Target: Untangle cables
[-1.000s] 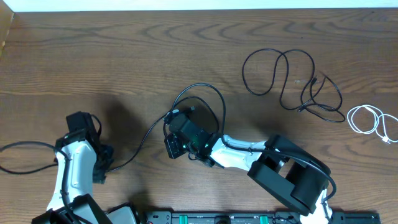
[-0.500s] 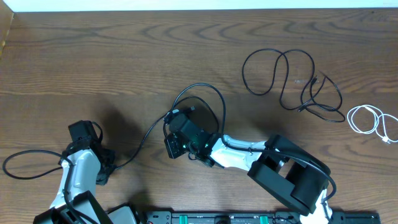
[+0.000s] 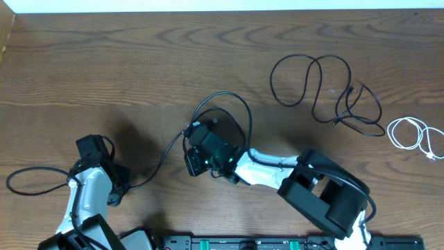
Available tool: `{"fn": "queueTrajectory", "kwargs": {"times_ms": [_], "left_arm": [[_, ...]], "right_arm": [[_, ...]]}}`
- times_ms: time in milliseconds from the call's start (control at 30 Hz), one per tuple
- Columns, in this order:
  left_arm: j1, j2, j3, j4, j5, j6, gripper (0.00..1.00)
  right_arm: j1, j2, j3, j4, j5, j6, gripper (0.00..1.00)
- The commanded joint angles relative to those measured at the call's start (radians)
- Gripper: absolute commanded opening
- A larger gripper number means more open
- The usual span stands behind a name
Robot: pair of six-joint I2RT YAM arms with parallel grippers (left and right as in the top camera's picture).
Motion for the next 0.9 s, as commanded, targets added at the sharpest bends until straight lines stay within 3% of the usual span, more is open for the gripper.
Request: {"fn": "queueTrajectory", "kwargs": {"times_ms": [0, 133, 267, 533, 867], "left_arm": [[0.0, 0.013, -0.027, -0.016, 0.234, 0.212, 0.08], [0.0, 0.013, -0.027, -0.017, 0.517, 0.422, 0.14], [0.0, 0.013, -0.027, -0.053, 0.698, 0.469, 0.17], [-0.003, 0.013, -0.027, -0.122, 0.762, 0.468, 0.17], [-0.003, 0.013, -0.027, -0.15, 0.956, 0.469, 0.17]], "right_arm": [[-0.076, 0.005, -0.015, -0.013, -0.23, -0.009, 0.01], [-0.164, 0.005, -0.015, -0.003, -0.48, -0.053, 0.01], [-0.212, 0.005, -0.015, 0.025, -0.674, -0.122, 0.01], [-0.199, 0.005, -0.015, 0.12, -0.834, -0.153, 0.01], [-0.182, 0.005, -0.015, 0.13, -0.812, -0.185, 0.02]]}}
